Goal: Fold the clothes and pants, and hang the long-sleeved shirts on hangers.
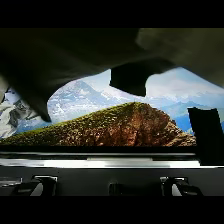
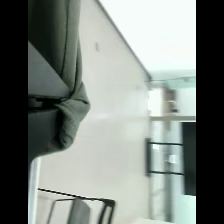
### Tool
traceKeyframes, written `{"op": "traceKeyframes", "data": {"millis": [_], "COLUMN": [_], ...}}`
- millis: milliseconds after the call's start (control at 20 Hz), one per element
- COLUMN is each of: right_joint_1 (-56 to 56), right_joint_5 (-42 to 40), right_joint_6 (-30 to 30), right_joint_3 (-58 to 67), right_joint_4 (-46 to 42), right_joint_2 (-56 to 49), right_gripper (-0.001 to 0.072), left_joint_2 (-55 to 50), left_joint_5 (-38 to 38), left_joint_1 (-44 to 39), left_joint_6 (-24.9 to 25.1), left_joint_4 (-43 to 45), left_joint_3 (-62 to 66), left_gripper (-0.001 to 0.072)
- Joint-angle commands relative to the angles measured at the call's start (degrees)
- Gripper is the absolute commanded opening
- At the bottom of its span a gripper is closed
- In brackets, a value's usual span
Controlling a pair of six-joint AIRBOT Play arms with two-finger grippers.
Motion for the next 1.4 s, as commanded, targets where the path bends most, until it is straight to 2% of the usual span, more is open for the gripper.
{"op": "traceKeyframes", "data": {"millis": [0, 100, 200, 350, 450, 550, 650, 700, 750, 900, 1000, 1100, 1150, 1200, 1250, 1300, 1350], "right_joint_1": [0.0, 0.0, 0.0, 0.3, 0.3, 0.3, 0.3, 0.3, 0.3, 2.1, 3.2, 2.6, 1.1, -1.4, -4.9, -8.9, -12.6], "right_joint_5": [-1.9, 0.9, 8.7, 17.8, 14.3, 2.3, -9.5, -11.8, -12.6, -12.0, -11.3, -10.8, -8.8, -5.3, 0.2, 7.0, 13.2], "right_joint_6": [1.1, 1.1, 1.1, 1.1, 1.0, 2.0, 13.6, 20.4, 24.0, 23.4, 20.7, 20.7, 20.8, 20.3, 18.2, 14.9, 12.2], "right_joint_3": [0.8, 0.8, 0.2, -7.8, -17.7, -27.4, -32.8, -33.2, -33.2, -33.2, -33.2, -33.1, -32.6, -31.5, -30.1, -28.8, -28.4], "right_joint_4": [-0.7, -2.2, -3.1, -3.3, -3.0, -2.4, 0.9, 3.3, 6.0, 8.0, 8.1, 8.2, 8.2, 8.0, 7.4, 5.9, 3.5], "right_joint_2": [3.0, 1.5, -2.1, -10.6, -17.0, -23.5, -29.4, -32.4, -35.0, -39.9, -41.7, -42.0, -41.5, -41.0, -40.3, -39.7, -39.1], "right_gripper": [0.0036, 0.0036, 0.0035, 0.0035, 0.0035, 0.0035, 0.0036, 0.0037, 0.0037, 0.0036, 0.0036, 0.0037, 0.0038, 0.0081, 0.0234, 0.0379, 0.0407], "left_joint_2": [1.0, -0.2, -2.8, -9.1, -14.5, -22.0, -31.6, -36.5, -40.5, -47.9, -49.1, -48.6, -48.3, -48.1, -47.9, -47.8, -47.6], "left_joint_5": [3.8, 2.3, -4.5, -12.7, -10.9, -4.0, 3.3, 3.7, 3.4, 1.8, -0.4, -5.3, -9.7, -15.3, -21.9, -29.1, -34.6], "left_joint_1": [0.0, 0.0, 0.0, -1.0, -2.5, -4.1, -5.4, -5.5, -5.5, -5.9, -6.1, -4.6, -2.9, -0.3, 2.6, 6.1, 9.2], "left_joint_6": [-1.7, -1.7, -1.7, -2.6, 2.3, 4.0, 3.9, 3.9, 3.9, 3.9, 3.9, 3.9, 4.0, 3.9, 3.8, 2.8, 0.3], "left_joint_4": [0.1, 3.3, 7.3, 7.3, 7.4, 7.3, 6.5, 4.7, 0.9, -10.2, -11.0, -10.9, -10.5, -8.3, -5.5, -1.4, 3.8], "left_joint_3": [1.7, 1.6, -0.4, -9.6, -19.5, -29.0, -33.7, -33.8, -33.7, -33.7, -33.7, -33.3, -32.5, -31.2, -30.0, -29.2, -29.1], "left_gripper": [0.0021, 0.0021, 0.0021, 0.0023, 0.0023, 0.0022, 0.0022, 0.0023, 0.0023, 0.0023, 0.0023, 0.0026, 0.0089, 0.0313, 0.0545, 0.0623, 0.0622]}}
